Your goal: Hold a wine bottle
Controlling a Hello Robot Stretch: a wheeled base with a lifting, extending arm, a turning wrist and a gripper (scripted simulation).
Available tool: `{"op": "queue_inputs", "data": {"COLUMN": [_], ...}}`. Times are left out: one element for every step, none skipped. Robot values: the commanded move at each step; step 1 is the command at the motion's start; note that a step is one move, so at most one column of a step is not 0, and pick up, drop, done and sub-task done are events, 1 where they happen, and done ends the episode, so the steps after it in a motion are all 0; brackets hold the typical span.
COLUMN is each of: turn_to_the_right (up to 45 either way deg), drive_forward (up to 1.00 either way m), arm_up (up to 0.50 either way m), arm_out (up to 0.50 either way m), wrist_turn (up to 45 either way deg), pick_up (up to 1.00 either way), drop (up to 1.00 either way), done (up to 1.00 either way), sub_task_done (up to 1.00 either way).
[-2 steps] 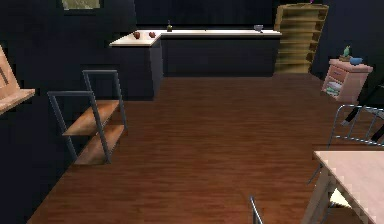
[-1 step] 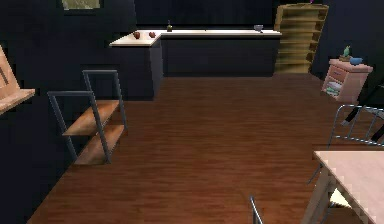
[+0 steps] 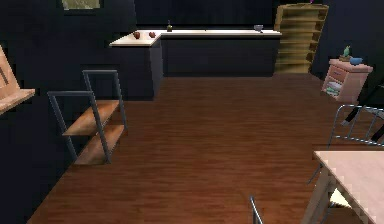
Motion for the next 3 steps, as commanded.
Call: {"op": "queue_inputs", "data": {"turn_to_the_right": [0.0,0.0,0.0], "drive_forward": [0.00,0.00,0.00], "arm_up": [0.00,0.00,0.00], "arm_out": [0.00,0.00,0.00], "wrist_turn": [45.0,27.0,0.0], "pick_up": [0.00,0.00,1.00], "drop": [0.00,0.00,0.00], "done": [0.00,0.00,0.00], "sub_task_done": [0.00,0.00,0.00]}}
